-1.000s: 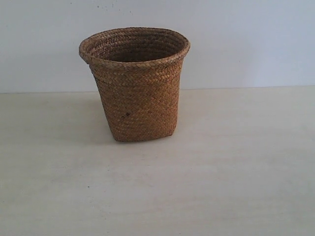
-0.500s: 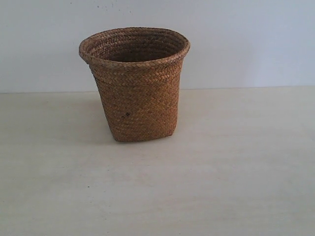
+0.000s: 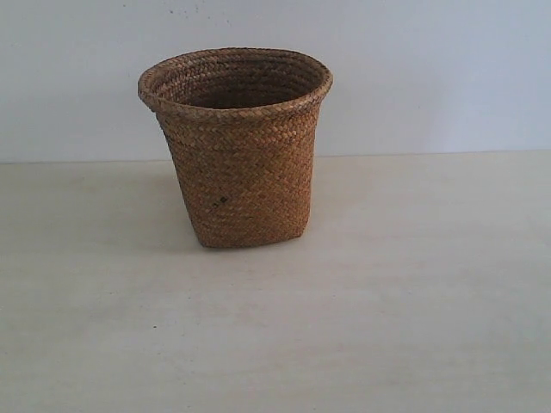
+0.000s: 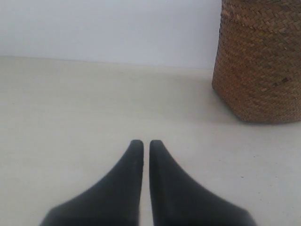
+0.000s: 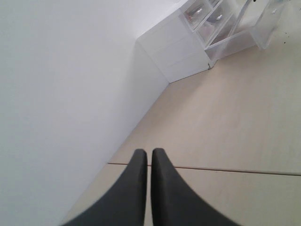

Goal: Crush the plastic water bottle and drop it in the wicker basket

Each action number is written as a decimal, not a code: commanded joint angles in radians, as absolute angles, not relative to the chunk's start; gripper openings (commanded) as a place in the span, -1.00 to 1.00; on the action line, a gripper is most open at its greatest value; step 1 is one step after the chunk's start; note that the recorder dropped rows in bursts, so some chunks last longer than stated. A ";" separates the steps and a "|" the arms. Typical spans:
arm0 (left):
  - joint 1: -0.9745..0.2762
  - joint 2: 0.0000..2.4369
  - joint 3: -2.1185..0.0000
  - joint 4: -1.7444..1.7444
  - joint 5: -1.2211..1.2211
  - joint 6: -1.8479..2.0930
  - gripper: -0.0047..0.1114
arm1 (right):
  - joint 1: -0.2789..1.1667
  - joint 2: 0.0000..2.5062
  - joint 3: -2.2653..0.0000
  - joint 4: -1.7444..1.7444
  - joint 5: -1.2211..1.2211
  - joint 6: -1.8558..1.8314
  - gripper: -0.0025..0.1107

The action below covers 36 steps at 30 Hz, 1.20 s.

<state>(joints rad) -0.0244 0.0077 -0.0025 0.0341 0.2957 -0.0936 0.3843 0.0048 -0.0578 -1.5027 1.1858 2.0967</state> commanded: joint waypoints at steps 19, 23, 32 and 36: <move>-0.021 0.006 0.000 0.042 0.301 -0.105 -0.85 | 0.325 0.000 -0.045 -1.378 0.858 2.093 -0.96; -0.021 0.006 0.000 0.042 0.301 -0.105 -0.85 | 0.194 0.000 -0.043 -1.512 0.242 2.093 -0.96; -0.021 0.006 0.000 0.042 0.301 -0.105 -0.85 | 0.160 0.000 -0.043 -1.395 0.044 2.088 -0.96; -0.021 0.006 0.000 0.042 0.301 -0.105 -0.85 | 0.160 0.000 -0.043 -1.395 0.032 2.083 -0.96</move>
